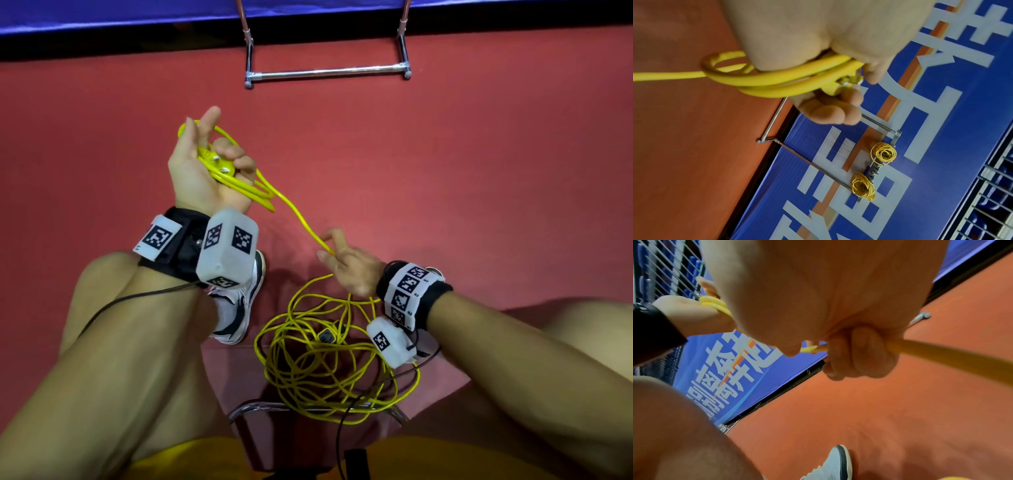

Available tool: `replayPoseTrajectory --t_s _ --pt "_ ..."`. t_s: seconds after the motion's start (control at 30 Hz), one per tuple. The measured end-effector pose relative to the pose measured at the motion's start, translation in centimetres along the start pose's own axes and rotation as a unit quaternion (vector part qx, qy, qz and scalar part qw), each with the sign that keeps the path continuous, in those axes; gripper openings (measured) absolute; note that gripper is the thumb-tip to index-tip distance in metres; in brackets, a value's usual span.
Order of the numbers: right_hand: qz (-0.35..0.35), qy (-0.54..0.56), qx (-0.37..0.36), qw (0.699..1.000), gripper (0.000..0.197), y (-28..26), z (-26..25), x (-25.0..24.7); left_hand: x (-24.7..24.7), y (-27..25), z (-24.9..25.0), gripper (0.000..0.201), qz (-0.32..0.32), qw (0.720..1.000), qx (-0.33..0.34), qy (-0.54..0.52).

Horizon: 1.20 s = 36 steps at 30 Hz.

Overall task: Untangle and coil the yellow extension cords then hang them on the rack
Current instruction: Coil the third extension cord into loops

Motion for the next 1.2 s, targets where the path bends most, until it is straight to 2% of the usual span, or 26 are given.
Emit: replayPoseTrajectory --t_s 0.17,0.27,0.33,0.4,0.47,0.6,0.67,0.77,0.8,0.83,0.87,0.93,0.97,1.0,1.03,1.1,1.17,1.2 --pt "0.034 -0.08 -0.055 0.995 0.024 0.8 -0.3 -1.0 -0.2 -0.1 -0.9 0.026 0.02 0.997 0.037 0.063" --pt "0.053 -0.08 -0.086 0.992 0.028 0.8 -1.3 -1.8 0.1 -0.3 -1.3 0.021 -0.003 0.977 0.094 0.19" --pt "0.06 -0.075 -0.108 0.99 0.033 0.6 -2.3 -2.5 0.5 -0.6 -1.9 0.019 -0.04 0.945 0.149 0.289" --pt "0.064 -0.062 -0.132 0.987 0.039 0.2 -3.5 -3.1 0.8 -0.8 -3.0 0.024 -0.082 0.909 0.175 0.37" --pt "0.057 -0.051 -0.154 0.985 0.035 -0.2 -4.3 -3.2 0.9 -1.2 -4.4 0.038 -0.117 0.881 0.173 0.424" --pt "0.067 0.018 -0.153 0.986 0.011 -0.8 -4.7 -3.6 0.3 -2.1 -7.2 0.06 -0.149 0.845 0.134 0.496" --pt "0.079 0.081 -0.137 0.984 0.012 -0.9 -4.8 -4.1 -0.2 -2.1 -7.9 0.064 -0.146 0.799 0.149 0.564" --pt "0.08 0.144 -0.14 0.976 0.024 -1.1 -5.1 -4.9 -0.6 -1.7 -8.7 0.07 -0.174 0.72 0.185 0.645" --pt "0.084 0.146 -0.145 0.975 0.027 -1.2 -5.3 -5.3 -0.9 -1.6 -9.1 0.07 -0.186 0.704 0.176 0.662" --pt "0.09 0.146 -0.151 0.973 0.028 -1.2 -5.4 -5.7 -1.2 -1.7 -9.6 0.068 -0.197 0.7 0.147 0.671" --pt "0.099 0.14 -0.16 0.972 0.028 -1.3 -5.5 -6.2 -1.5 -1.8 -10.1 0.061 -0.206 0.7 0.106 0.676" --pt "0.123 0.11 -0.179 0.97 0.021 -1.3 -5.5 -7.1 -1.9 -2.2 -10.4 0.045 -0.205 0.683 0.055 0.699" --pt "0.138 0.083 -0.19 0.968 0.015 -1.2 -5.5 -7.5 -1.9 -2.4 -10.3 0.047 -0.199 0.67 0.04 0.714" --pt "0.152 0.046 -0.193 0.968 0.014 -1.2 -5.4 -7.9 -2.2 -2.5 -10.4 0.057 -0.194 0.664 0.019 0.722" --pt "0.162 -0.004 -0.186 0.969 0.022 -1.0 -5.3 -8.3 -2.4 -2.6 -10.5 0.063 -0.193 0.673 -0.011 0.714" --pt "0.171 -0.119 -0.15 0.967 0.04 -0.6 -4.5 -8.8 -2.7 -3.3 -11.1 0.06 -0.209 0.693 -0.069 0.687" --pt "0.168 -0.173 -0.128 0.962 0.046 -0.4 -4.0 -9.6 -2.6 -4.0 -11.7 0.051 -0.238 0.682 -0.101 0.684" --pt "0.155 -0.154 -0.136 0.966 0.039 -0.3 -4.0 -9.8 -2.6 -4.2 -11.7 0.045 -0.244 0.672 -0.107 0.691"
Point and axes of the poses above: each hand's wrist, its own y-axis towards the middle knuckle, its own x-axis out of the palm, z = x × y, the point moved 8 cm from there along y, towards the middle knuckle, and after that the axes turned 12 degrees about z, right-handed, at the moved point
